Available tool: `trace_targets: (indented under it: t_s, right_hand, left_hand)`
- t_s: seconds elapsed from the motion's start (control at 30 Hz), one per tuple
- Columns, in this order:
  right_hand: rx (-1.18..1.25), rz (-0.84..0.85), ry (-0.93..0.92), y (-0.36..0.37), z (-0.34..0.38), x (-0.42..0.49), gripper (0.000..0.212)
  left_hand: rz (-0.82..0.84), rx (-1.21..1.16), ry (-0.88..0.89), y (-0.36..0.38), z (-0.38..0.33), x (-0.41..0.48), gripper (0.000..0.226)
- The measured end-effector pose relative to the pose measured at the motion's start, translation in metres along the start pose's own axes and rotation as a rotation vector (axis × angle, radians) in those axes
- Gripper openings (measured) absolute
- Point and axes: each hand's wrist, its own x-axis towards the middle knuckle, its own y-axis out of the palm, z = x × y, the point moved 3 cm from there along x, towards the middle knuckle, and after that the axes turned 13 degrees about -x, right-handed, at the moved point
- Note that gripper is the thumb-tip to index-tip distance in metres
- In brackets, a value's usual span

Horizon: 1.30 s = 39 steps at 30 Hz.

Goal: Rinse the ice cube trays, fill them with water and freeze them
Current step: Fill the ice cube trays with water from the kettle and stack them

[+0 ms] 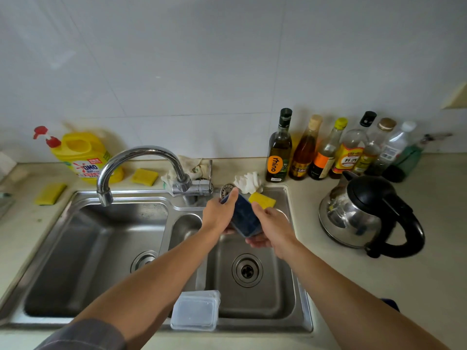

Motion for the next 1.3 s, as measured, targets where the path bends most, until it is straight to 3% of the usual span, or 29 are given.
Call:
trace_targets:
  t_s: [0.2, 0.33, 0.5, 0.8, 1.0, 1.3]
  right_hand:
    - [-0.433, 0.148, -0.295, -0.001, 0.017, -0.005, 0.007]
    - [-0.474, 0.243, -0.362, 0.003, 0.028, -0.007, 0.027]
    - [-0.407, 0.233, -0.419, 0.003, 0.03, -0.009, 0.036]
    - [-0.476, 0.167, -0.438, 0.011, 0.025, -0.015, 0.03]
    - [-0.485, 0.129, -0.443, 0.016, 0.019, -0.016, 0.031]
    - [-0.469, 0.118, -0.437, 0.02, 0.009, -0.021, 0.031]
  left_hand:
    - [-0.1, 0.395, 0.506, -0.023, -0.024, 0.002, 0.048]
    - [-0.036, 0.54, 0.778, -0.025, -0.047, -0.007, 0.056]
    - [-0.039, 0.531, 1.013, -0.03, -0.057, -0.021, 0.058]
    - [0.002, 0.503, 1.034, -0.037, -0.053, -0.027, 0.055]
    - [0.017, 0.485, 1.051, -0.039, -0.049, -0.028, 0.065]
    - [0.065, 0.464, 1.048, -0.038, -0.038, -0.027, 0.047]
